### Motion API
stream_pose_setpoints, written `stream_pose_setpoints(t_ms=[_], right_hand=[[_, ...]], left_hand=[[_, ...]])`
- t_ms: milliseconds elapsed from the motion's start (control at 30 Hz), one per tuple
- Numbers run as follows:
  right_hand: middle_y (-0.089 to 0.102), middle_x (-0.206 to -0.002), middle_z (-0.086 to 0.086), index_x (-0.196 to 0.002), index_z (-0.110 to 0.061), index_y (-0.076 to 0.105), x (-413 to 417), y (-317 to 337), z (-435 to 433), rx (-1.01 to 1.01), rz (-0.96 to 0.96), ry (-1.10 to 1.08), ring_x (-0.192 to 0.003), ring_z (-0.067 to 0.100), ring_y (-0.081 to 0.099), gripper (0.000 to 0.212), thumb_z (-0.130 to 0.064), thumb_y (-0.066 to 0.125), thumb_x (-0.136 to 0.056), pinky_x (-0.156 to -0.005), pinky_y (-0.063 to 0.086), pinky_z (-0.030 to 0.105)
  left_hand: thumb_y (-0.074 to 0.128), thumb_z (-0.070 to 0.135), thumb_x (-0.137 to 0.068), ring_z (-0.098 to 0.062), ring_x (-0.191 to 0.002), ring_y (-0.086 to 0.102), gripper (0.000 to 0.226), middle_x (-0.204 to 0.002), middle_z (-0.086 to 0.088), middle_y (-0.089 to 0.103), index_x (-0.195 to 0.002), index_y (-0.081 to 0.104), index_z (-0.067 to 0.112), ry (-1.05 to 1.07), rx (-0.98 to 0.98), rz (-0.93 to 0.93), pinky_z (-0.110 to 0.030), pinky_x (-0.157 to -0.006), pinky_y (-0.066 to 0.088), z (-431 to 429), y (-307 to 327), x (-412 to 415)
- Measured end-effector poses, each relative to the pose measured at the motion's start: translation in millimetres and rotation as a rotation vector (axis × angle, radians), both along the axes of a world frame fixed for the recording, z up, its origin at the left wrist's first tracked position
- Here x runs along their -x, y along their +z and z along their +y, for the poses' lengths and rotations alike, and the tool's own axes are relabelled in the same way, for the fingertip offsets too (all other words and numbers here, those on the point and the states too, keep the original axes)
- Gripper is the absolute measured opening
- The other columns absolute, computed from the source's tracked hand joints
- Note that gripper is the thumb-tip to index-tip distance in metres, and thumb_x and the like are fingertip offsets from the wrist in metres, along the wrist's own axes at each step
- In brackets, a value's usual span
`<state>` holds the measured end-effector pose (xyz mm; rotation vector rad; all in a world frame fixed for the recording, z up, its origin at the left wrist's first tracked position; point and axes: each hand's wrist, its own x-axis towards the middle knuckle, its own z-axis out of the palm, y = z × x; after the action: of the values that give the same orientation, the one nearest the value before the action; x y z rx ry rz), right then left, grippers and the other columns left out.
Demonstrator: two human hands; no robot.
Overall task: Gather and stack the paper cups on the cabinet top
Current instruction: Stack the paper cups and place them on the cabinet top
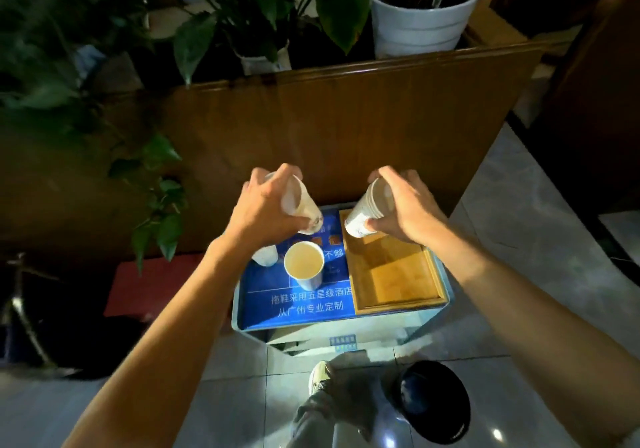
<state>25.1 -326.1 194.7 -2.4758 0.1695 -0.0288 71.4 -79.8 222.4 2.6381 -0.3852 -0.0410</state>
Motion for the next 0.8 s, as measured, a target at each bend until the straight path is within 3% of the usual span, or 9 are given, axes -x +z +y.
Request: stream_pose_setpoints(t_ms=[100, 333, 500, 800], right_hand=[[0.041, -0.129, 0.006, -0.111, -0.043, 0.042, 11, 10, 22, -0.025, -0.018, 0.088, -0.117, 0.032, 0.048, 0.068, -0.029, 0.087, -0.062, -0.087, 0.054, 0.052], [0.046, -0.126, -0.002, -0.111, -0.050, 0.041, 1, -1, 72, 0.007, -0.049, 0.171, -0.106, 0.021, 0.050, 0.079, -0.037, 0.092, -0.052, -0.062, 0.041, 0.025], [0.047, -0.121, -0.003, -0.111, -0.052, 0.039, -48, -16, 131, 0.104, 0.026, 0.245, -0.098, 0.017, 0.049, 0.084, -0.039, 0.092, -0.048, -0.054, 0.036, 0.020], [0.048, -0.122, 0.002, -0.113, -0.050, 0.039, -33, -45, 127, 0.192, 0.165, 0.279, -0.110, 0.030, 0.054, 0.083, -0.043, 0.090, -0.048, -0.070, 0.052, 0.038]], left_hand=[[0.086, 0.044, -0.053, -0.029, -0.104, 0.052, 0.075, -0.118, -0.009, 0.046, -0.115, 0.044, 0.043, 0.080, -0.014, -0.031, -0.043, -0.084, 0.052, 25, 12, 10], [0.086, 0.035, -0.056, -0.032, -0.114, 0.047, 0.074, -0.124, -0.009, 0.044, -0.117, 0.044, 0.043, 0.206, -0.077, 0.000, -0.048, -0.086, 0.050, 71, 8, 13], [0.086, 0.032, -0.054, -0.036, -0.114, 0.047, 0.079, -0.125, -0.010, 0.044, -0.119, 0.043, 0.042, 0.231, -0.098, 0.069, -0.049, -0.084, 0.051, 124, -18, -33], [0.084, 0.032, -0.054, -0.035, -0.113, 0.048, 0.078, -0.124, -0.008, 0.043, -0.118, 0.039, 0.044, 0.145, -0.149, 0.145, -0.044, -0.082, 0.053, 105, -45, -35]])
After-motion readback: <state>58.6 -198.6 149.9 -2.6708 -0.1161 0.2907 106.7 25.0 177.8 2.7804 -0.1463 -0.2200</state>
